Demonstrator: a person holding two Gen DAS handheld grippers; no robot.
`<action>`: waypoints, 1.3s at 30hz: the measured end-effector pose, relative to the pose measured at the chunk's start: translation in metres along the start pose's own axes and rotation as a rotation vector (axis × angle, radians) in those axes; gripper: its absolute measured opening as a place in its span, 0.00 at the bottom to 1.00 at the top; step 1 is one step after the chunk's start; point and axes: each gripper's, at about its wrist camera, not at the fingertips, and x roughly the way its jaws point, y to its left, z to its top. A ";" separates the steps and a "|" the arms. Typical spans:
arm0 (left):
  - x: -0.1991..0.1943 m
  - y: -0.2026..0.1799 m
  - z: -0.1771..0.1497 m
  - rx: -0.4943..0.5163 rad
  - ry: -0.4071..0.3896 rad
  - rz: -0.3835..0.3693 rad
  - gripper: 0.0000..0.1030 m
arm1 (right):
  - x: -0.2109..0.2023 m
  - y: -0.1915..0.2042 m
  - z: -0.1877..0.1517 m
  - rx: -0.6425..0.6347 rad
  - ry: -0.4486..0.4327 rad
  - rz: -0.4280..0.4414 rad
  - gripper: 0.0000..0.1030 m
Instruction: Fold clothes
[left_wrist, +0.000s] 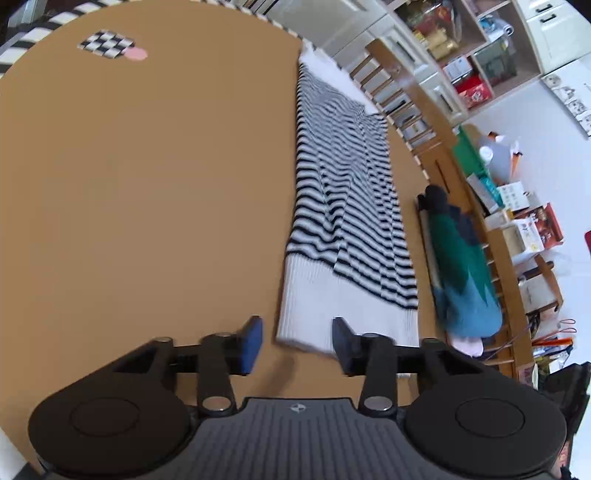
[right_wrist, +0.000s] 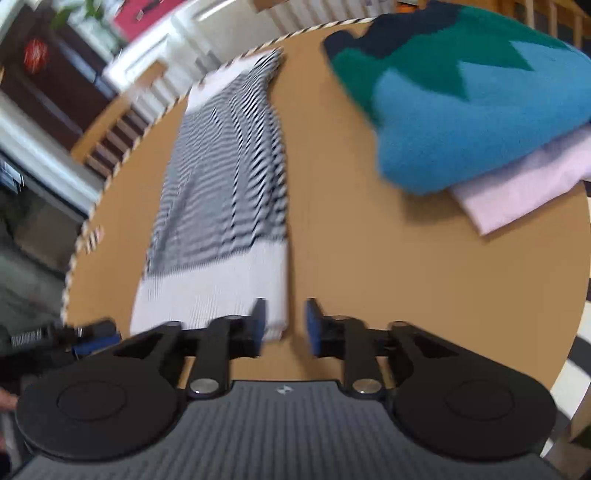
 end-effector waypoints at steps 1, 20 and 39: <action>0.004 0.000 0.003 -0.009 0.003 0.008 0.47 | 0.003 -0.008 0.006 0.036 0.005 0.022 0.30; 0.046 -0.029 0.022 0.120 0.128 0.002 0.49 | 0.041 0.005 0.018 0.025 0.227 0.151 0.25; 0.009 -0.015 -0.012 0.058 0.201 0.036 0.06 | 0.020 0.013 -0.010 -0.103 0.288 0.122 0.10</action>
